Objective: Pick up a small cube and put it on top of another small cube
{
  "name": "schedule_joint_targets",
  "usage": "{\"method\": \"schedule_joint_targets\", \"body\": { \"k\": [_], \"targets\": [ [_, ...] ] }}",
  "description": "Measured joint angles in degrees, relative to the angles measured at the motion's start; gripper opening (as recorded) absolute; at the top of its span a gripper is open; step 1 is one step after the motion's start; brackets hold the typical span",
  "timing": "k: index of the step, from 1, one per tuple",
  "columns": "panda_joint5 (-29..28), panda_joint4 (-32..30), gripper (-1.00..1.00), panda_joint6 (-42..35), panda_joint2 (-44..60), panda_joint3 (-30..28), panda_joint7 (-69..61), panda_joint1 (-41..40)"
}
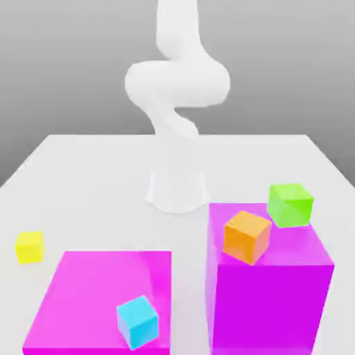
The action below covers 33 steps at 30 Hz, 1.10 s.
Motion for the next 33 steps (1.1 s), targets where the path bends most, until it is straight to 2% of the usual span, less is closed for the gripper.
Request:
{"method": "schedule_joint_targets", "body": {
  "k": [13, 21, 24, 28, 29, 33],
  "targets": [
    [1.2, -11.7, 0.0, 15.1, 27.2, -12.3, 12.2, -15.7],
    [6.4, -18.7, 0.0, 24.1, 44.2, -19.3, 16.4, -26.2],
    [11.5, -19.2, 0.0, 28.1, 50.6, -17.4, 14.1, -29.2],
    [18.5, -17.6, 0.0, 34.4, 58.9, -9.5, 8.9, -35.8],
    [19.3, -17.3, -1.0, 35.4, 60.2, -8.0, 8.3, -37.1],
    [19.2, -17.3, -1.0, 35.4, 60.2, -8.0, 8.4, -37.1]
  ]
}}
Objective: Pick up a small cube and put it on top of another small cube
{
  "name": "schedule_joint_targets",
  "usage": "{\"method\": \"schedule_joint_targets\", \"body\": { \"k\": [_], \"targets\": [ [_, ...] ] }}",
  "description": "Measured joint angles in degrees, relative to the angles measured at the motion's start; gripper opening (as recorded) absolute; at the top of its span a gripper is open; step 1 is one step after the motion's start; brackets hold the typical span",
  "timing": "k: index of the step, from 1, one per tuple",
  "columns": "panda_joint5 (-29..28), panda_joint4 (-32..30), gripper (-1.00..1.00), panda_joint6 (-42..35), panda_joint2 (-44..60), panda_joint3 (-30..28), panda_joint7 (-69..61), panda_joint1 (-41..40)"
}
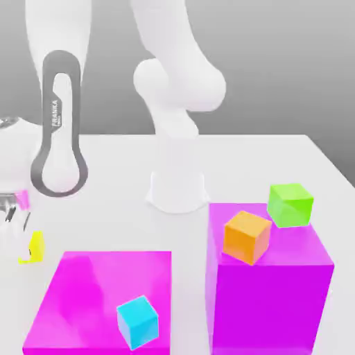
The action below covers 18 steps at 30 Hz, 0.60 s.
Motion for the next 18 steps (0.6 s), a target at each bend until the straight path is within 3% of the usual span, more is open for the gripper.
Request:
{"method": "schedule_joint_targets", "body": {
  "k": [3, 9, 18],
  "targets": [
    [-0.3, 0.0, -1.0, 0.0, -0.1, 0.2, 0.3, -0.2],
    [-11.3, -2.4, -1.0, -8.5, -11.2, -6.8, 8.5, 4.6],
    [-15.1, 10.0, -1.0, -30.2, -21.0, 4.4, 4.8, 24.8]
  ]
}}
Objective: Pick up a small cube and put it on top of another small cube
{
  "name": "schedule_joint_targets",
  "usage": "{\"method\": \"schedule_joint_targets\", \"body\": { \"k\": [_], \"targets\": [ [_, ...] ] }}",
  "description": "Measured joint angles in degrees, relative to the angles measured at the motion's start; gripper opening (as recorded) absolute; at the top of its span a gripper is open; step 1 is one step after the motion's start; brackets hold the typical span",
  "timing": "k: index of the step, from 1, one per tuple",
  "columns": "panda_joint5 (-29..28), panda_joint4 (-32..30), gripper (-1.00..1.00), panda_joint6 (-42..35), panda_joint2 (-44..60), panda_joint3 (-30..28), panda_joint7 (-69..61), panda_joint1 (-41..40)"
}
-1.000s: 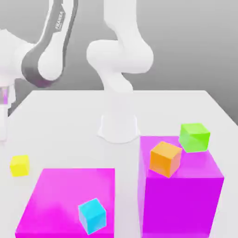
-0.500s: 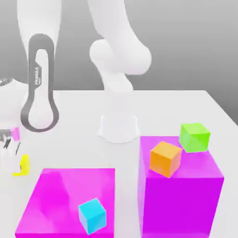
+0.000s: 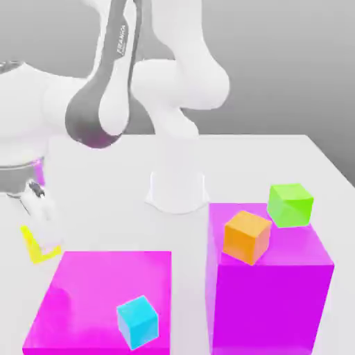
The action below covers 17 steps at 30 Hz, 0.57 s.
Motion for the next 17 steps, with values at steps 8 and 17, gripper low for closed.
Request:
{"method": "schedule_joint_targets", "body": {
  "k": [8, 17],
  "targets": [
    [-1.8, 11.9, -1.0, -19.3, -7.6, 10.3, -4.6, 15.6],
    [-2.5, 9.5, 1.0, -15.2, -5.8, 13.5, -5.4, 18.4]
  ]
}}
